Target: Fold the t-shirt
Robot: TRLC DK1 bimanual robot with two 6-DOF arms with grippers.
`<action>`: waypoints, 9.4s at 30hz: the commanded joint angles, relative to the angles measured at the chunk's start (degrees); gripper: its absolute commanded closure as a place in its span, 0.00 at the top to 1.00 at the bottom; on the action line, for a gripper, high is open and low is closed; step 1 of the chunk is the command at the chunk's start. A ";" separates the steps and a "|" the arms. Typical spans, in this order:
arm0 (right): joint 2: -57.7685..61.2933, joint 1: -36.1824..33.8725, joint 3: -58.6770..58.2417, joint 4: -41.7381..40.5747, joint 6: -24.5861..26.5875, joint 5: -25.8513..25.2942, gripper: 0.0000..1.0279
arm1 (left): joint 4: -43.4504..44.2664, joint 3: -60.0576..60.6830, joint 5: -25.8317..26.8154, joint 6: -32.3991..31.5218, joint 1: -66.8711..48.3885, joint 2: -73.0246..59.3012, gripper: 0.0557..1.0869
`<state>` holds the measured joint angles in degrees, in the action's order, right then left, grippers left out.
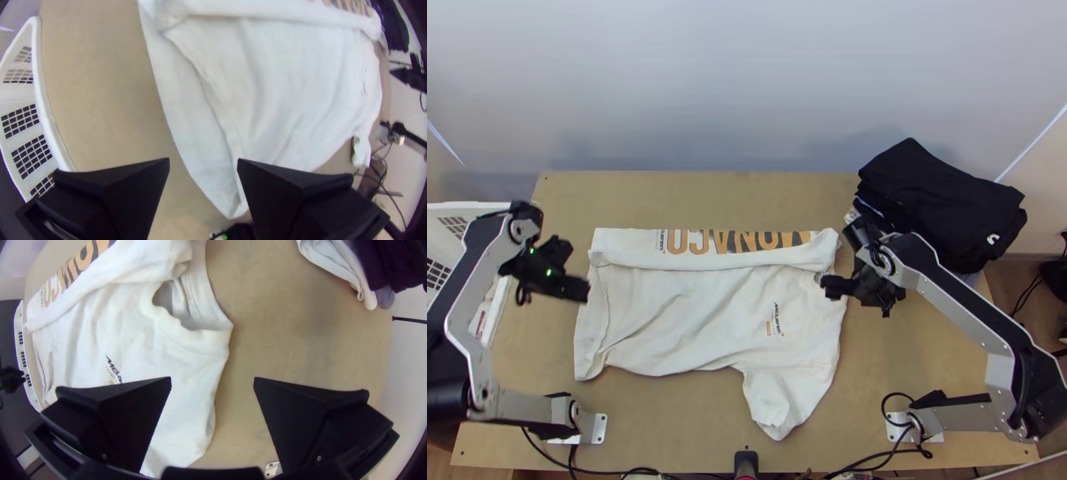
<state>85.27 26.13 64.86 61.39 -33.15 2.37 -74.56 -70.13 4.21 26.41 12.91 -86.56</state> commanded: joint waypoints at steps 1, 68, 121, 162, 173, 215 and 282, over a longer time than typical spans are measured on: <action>-1.95 1.91 -3.16 0.23 -0.52 0.00 0.84 | -12.62 7.73 -2.63 9.27 -1.74 7.73 0.67; -10.48 26.25 -25.05 -12.17 -10.80 9.58 0.47 | 2.85 26.36 -4.91 5.05 -9.92 15.37 0.04; -19.53 7.36 -12.48 -14.45 15.57 7.12 0.03 | 3.64 -5.99 6.78 -8.66 1.95 -1.33 0.04; 23.80 -8.46 23.65 -27.90 21.19 1.50 0.91 | 1.53 -47.03 5.55 -19.12 -0.69 -33.67 0.49; 3.58 -5.39 18.81 -25.17 19.17 -5.18 0.97 | 7.15 -39.47 21.11 -15.78 12.49 -27.34 0.93; -9.86 -6.44 25.05 -8.39 14.78 -4.92 0.97 | 41.43 -0.80 34.90 -23.87 -4.56 -23.83 0.03; -15.75 -3.72 -5.80 -23.42 7.04 0.62 0.97 | 17.88 -60.83 29.02 -58.32 -39.71 -39.12 0.95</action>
<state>62.48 17.91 62.48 45.41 -25.32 0.01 -56.40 -131.33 31.09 -25.28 -30.15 -127.48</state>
